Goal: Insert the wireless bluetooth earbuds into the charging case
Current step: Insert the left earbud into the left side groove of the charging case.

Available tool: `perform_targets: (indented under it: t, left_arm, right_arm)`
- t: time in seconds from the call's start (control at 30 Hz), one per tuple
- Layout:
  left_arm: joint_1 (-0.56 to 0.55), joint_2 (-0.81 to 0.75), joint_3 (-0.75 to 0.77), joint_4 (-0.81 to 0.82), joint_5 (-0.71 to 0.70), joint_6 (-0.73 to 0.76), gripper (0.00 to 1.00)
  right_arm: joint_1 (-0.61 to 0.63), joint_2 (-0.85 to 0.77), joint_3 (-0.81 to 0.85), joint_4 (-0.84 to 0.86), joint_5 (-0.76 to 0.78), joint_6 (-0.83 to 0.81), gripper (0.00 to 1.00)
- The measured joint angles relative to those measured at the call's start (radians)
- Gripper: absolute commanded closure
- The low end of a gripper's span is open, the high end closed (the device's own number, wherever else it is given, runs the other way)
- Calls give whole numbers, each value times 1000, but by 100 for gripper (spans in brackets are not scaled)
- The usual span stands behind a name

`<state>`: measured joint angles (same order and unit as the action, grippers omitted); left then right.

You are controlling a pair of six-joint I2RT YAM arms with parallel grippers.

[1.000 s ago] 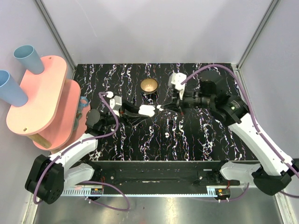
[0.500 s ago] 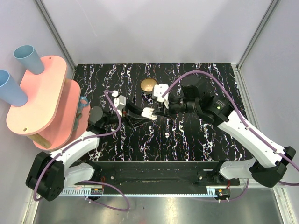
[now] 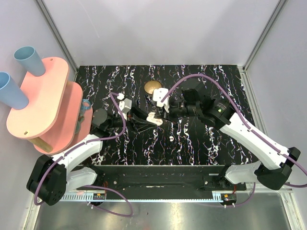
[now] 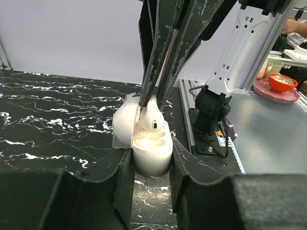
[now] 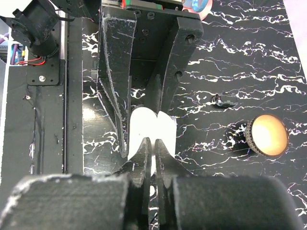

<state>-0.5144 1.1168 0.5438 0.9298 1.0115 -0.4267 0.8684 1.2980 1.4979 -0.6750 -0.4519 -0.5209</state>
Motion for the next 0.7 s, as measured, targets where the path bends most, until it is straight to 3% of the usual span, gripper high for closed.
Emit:
perform_targets:
  t: [0.7]
  left_arm:
    - [-11, 6, 11, -46, 8, 19, 100]
  right_arm:
    - [27, 26, 0, -18, 6, -31, 99]
